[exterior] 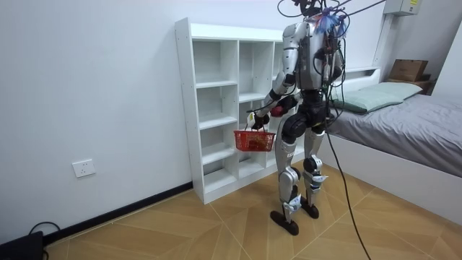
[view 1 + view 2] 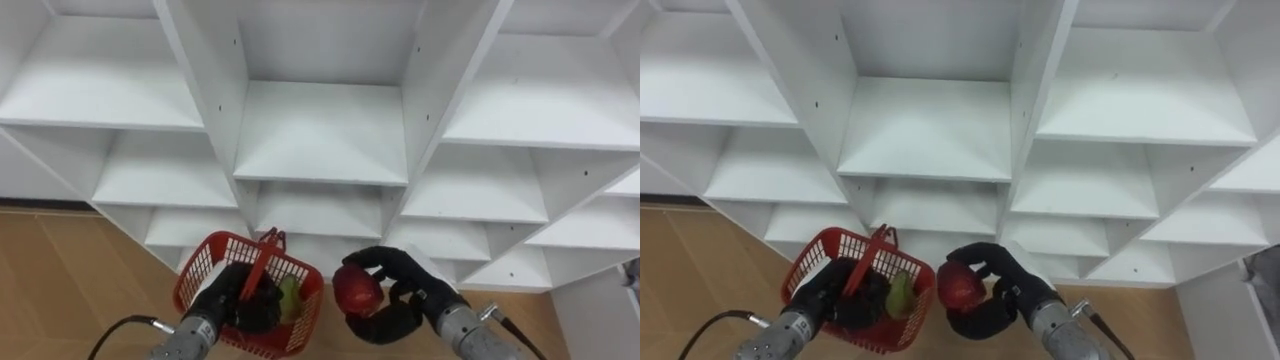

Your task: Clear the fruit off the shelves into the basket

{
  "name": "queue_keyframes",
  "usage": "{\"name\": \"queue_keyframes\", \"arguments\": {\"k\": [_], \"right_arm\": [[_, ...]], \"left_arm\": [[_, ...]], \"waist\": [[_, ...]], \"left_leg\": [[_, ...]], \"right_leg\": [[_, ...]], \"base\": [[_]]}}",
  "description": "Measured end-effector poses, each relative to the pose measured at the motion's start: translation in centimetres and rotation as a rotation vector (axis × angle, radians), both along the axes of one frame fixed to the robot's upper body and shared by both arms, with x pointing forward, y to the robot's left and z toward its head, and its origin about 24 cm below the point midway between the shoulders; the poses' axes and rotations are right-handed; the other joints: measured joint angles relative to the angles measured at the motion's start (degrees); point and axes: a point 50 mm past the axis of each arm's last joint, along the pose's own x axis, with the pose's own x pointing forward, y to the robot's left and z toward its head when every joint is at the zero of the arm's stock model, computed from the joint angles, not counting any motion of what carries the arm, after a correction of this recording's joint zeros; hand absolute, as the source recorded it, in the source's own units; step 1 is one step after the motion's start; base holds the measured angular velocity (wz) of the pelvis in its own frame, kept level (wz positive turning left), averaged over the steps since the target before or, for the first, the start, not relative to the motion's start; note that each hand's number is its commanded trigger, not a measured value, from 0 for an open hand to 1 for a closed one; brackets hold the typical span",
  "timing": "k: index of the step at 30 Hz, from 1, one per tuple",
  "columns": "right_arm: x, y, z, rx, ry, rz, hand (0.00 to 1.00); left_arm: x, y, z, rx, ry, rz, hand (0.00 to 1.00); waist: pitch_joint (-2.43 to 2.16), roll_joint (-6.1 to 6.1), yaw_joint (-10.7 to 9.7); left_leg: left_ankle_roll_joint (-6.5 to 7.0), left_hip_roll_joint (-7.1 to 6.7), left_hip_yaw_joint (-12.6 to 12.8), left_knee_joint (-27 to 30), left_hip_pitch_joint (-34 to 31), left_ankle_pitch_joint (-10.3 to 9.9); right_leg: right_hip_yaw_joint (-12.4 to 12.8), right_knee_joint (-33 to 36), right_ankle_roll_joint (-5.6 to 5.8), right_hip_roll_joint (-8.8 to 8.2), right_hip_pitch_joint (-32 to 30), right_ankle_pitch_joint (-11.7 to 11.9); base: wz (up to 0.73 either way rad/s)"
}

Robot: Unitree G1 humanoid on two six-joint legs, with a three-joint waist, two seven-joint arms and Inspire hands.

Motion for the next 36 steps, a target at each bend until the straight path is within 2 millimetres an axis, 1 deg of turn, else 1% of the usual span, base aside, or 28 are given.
{"name": "queue_keyframes", "arguments": {"k": [6, 10, 14, 23, 29, 36], "right_arm": [[0.0, 0.1, 0.0, -0.012, -0.003, 0.01, 1.0], [-0.1, 0.5, -0.1, -0.019, -0.005, 0.032, 1.0], [0.5, 0.9, 0.3, -0.011, -0.029, 0.032, 1.0], [1.5, 2.5, 1.2, 0.017, -0.074, 0.08, 1.0], [2.1, 2.8, 2.2, 0.03, -0.117, 0.091, 1.0], [2.1, 2.9, 2.2, 0.032, -0.116, 0.093, 1.0]], "left_arm": [[0.0, -0.1, 0.0, -0.001, -0.005, -0.002, 1.0], [0.0, -0.4, 0.0, -0.003, -0.004, -0.01, 1.0], [0.0, -1.0, -0.1, -0.018, -0.004, -0.019, 1.0], [0.0, -1.9, -0.1, -0.065, 0.019, -0.077, 1.0], [-0.1, -2.2, -0.1, -0.082, 0.03, -0.103, 1.0], [-0.1, -2.2, -0.2, -0.083, 0.034, -0.107, 1.0]], "waist": [[0.02, 0.02, -0.06], [0.06, 0.14, 0.4], [0.44, 0.75, 0.67], [0.46, 0.86, 0.57], [0.45, 0.87, 0.57], [0.42, 0.91, 0.55]], "left_leg": [[-0.06, 0.16, 0.0, -0.02, 0.0, -0.05], [-0.15, 0.37, 0.12, 0.06, 0.2, -0.1], [-0.21, 0.48, 0.49, 0.11, 0.21, -0.14], [-0.34, 0.55, 0.59, 0.08, 0.0, -0.23], [-0.35, 0.57, 0.61, 0.07, 0.03, -0.24], [-0.35, 0.57, 0.62, 0.05, 0.05, -0.24]], "right_leg": [[-0.05, 0.02, -0.12, 0.15, 0.04, 0.16], [0.02, -0.12, -0.23, 0.36, 0.23, 0.32], [1.05, -0.08, -0.32, 0.61, 0.02, 0.43], [1.43, -0.21, -0.34, 0.77, -0.3, 0.43], [1.4, -0.14, -0.35, 0.8, -0.34, 0.43], [1.44, -0.03, -0.35, 0.8, -0.39, 0.44]], "base": [[0.0], [0.0], [-0.06], [-0.01], [0.0], [0.0]]}}
